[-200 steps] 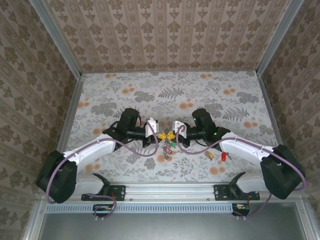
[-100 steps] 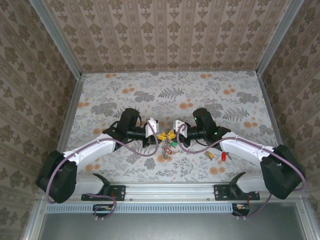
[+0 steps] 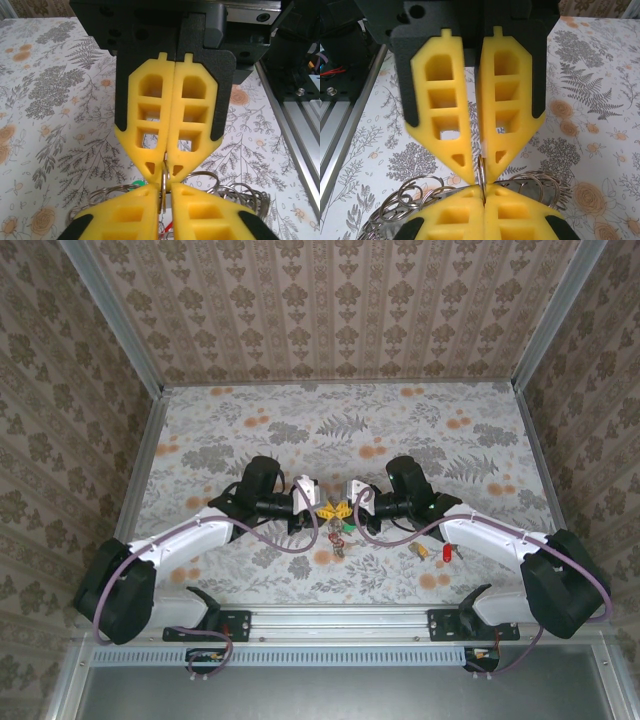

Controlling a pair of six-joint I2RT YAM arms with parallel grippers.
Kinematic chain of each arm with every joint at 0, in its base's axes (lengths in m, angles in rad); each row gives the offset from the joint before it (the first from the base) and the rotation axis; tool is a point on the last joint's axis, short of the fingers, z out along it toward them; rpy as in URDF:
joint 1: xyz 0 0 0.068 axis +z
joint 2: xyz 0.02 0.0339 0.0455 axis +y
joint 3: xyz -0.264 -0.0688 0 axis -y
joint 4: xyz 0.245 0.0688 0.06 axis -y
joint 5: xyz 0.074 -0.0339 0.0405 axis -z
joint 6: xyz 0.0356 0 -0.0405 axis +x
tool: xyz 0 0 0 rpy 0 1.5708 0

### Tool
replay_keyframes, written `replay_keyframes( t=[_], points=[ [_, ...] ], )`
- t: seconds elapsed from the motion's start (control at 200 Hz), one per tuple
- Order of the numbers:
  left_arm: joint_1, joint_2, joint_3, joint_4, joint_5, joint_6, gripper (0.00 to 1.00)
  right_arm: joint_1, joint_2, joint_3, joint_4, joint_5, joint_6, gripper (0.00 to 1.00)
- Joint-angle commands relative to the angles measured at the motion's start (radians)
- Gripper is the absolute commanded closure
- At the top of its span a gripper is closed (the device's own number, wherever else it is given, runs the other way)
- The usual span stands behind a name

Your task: Put the keys on the keyring

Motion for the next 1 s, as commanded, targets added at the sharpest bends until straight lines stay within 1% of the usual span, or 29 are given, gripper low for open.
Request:
replay_keyframes(
  t=[0.0,0.06,0.105,0.13,0.17,0.23,0.295,0.54,0.575,0.645,0.7,0.745,0.9,0.94,0.995],
  points=[
    [-0.01,0.013,0.027,0.0,0.032,0.004,0.9,-0.007,0.0,0.03,0.029,-0.039,0.016,1.0],
    [-0.01,0.011,0.028,-0.01,0.028,0.01,0.91,-0.007,-0.002,0.03,0.027,-0.041,0.015,1.0],
    [-0.011,0.01,0.029,-0.019,0.029,0.017,0.96,-0.007,-0.003,0.03,0.027,-0.043,0.016,1.0],
    [-0.011,0.01,0.029,-0.023,0.025,0.02,0.97,-0.007,-0.004,0.029,0.028,-0.044,0.017,1.0],
    [-0.012,0.007,0.029,-0.03,0.021,0.024,0.95,-0.007,-0.004,0.028,0.03,-0.045,0.018,1.0],
    [-0.011,0.004,0.028,-0.036,0.011,0.031,0.85,-0.007,-0.005,0.027,0.034,-0.047,0.024,1.0],
    [-0.011,0.002,0.026,-0.044,0.01,0.041,0.88,-0.009,-0.005,0.027,0.036,-0.048,0.026,1.0],
    [-0.012,0.002,0.03,-0.064,0.011,0.052,0.87,-0.009,-0.006,0.025,0.037,-0.047,0.03,1.0],
    [-0.012,0.002,0.031,-0.062,0.01,0.051,0.88,-0.009,-0.006,0.025,0.036,-0.047,0.031,1.0],
    [-0.011,0.003,0.033,-0.062,0.013,0.052,0.94,-0.009,-0.007,0.027,0.034,-0.049,0.031,1.0],
    [-0.012,0.005,0.034,-0.061,0.009,0.051,0.95,-0.009,-0.006,0.027,0.034,-0.05,0.031,1.0],
    [-0.01,0.004,0.031,-0.056,0.006,0.052,1.0,-0.009,-0.008,0.026,0.034,-0.05,0.03,1.0],
    [-0.012,0.0,0.026,-0.037,-0.005,0.045,1.0,-0.009,-0.01,0.025,0.03,-0.046,0.031,1.0],
    [-0.011,-0.002,0.022,-0.023,-0.011,0.039,1.0,-0.009,-0.015,0.025,0.026,-0.039,0.031,0.97],
    [-0.011,-0.005,0.018,0.0,-0.019,0.024,1.0,-0.009,-0.026,0.024,0.013,-0.008,0.041,0.86]
  ],
)
